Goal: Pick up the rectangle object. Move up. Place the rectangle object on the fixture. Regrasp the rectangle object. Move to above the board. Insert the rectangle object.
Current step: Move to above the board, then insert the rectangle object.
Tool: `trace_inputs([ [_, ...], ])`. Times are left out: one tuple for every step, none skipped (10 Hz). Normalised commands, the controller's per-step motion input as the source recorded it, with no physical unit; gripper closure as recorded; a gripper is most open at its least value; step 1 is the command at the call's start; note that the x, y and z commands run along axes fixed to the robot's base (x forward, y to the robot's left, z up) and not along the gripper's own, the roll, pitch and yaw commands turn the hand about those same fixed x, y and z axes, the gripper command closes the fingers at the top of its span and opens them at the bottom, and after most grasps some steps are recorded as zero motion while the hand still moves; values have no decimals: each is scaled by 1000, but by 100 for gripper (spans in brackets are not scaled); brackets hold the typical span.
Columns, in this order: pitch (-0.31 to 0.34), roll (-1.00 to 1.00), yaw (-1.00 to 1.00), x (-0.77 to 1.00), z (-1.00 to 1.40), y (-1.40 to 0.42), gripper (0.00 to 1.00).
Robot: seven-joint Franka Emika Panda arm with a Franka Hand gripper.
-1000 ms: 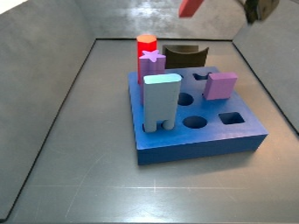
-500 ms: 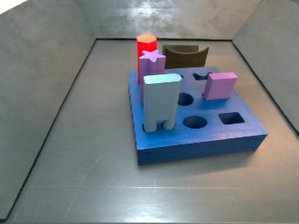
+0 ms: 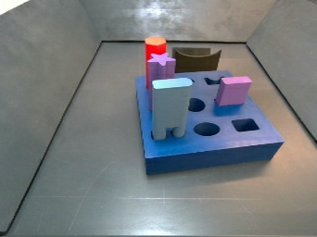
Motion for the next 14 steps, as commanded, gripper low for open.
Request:
trace_inputs([
  [46, -1000, -81, -558, 96, -1000, 100],
  [41, -1000, -78, -572, 79, -1000, 100],
  [46, -1000, -79, -580, 90, -1000, 100],
  [45, -1000, -75, -593, 89, -1000, 100],
  [46, -1000, -75, -602, 82, -1000, 100],
  [42, -1000, -70, -623, 88, -1000, 100],
  [40, -1000, -65, -624, 81, -944, 100],
  [28, -1000, -61, -455, 53, -633, 100],
  [19, -1000, -60, -339, 34, -432, 100],
  [14, -817, -37, -158, 13, -148, 100],
  [1, -672, -34, -118, 11, -104, 100],
  [-10, -414, -19, -82, 0, -44, 100],
  [-22, -282, -13, -61, 3, -21, 100],
  [0, -10, 0, 0, 0, 54, 100],
])
